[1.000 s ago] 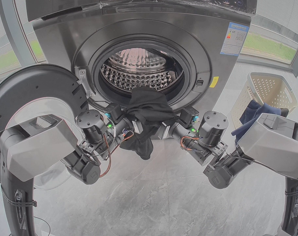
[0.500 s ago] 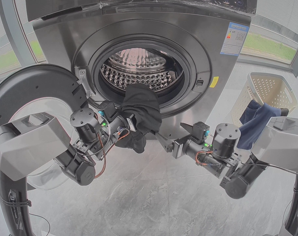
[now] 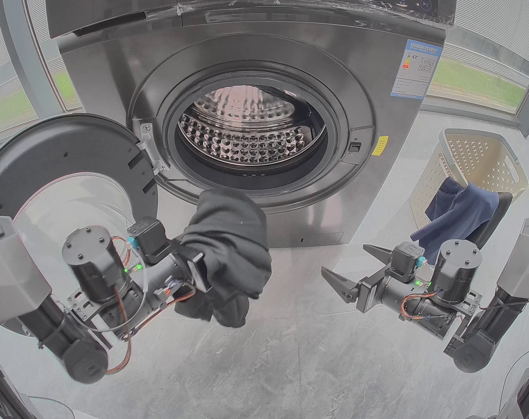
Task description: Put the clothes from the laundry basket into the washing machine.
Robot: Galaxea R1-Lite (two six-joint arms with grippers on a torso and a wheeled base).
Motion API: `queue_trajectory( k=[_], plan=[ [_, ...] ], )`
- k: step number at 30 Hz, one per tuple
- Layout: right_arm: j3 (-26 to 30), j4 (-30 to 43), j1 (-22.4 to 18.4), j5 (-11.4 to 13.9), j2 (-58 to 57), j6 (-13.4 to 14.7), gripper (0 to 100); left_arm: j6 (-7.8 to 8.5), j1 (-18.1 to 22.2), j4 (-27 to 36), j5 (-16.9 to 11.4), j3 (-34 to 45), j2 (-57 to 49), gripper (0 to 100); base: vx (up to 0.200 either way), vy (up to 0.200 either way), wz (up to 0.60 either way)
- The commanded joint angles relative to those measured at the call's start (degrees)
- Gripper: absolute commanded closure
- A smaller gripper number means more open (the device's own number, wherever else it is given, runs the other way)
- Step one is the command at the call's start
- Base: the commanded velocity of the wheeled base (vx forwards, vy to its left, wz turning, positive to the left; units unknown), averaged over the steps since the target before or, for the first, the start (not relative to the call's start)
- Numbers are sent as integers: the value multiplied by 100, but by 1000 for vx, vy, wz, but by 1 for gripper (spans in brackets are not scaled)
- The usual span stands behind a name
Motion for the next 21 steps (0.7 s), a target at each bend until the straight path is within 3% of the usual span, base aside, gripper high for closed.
queue_trajectory(
  k=[1, 7, 17, 21],
  plan=[
    [34, -135, -358, -131, -243, 123, 0, 12, -211, 1, -14, 1035, -1027, 100, 0, 0, 0],
    [70, -153, -517, -140, -252, 167, 0, 47, -141, -8, -6, 1159, -1088, 100, 0, 0, 0],
    [61, -153, -429, -236, -243, 167, 0, 65, -88, 1, -50, 1115, -912, 100, 0, 0, 0],
    [61, -153, -429, -236, -252, 167, 0, 74, -62, -8, -50, 1132, -763, 100, 150, 0, 0]
  ],
)
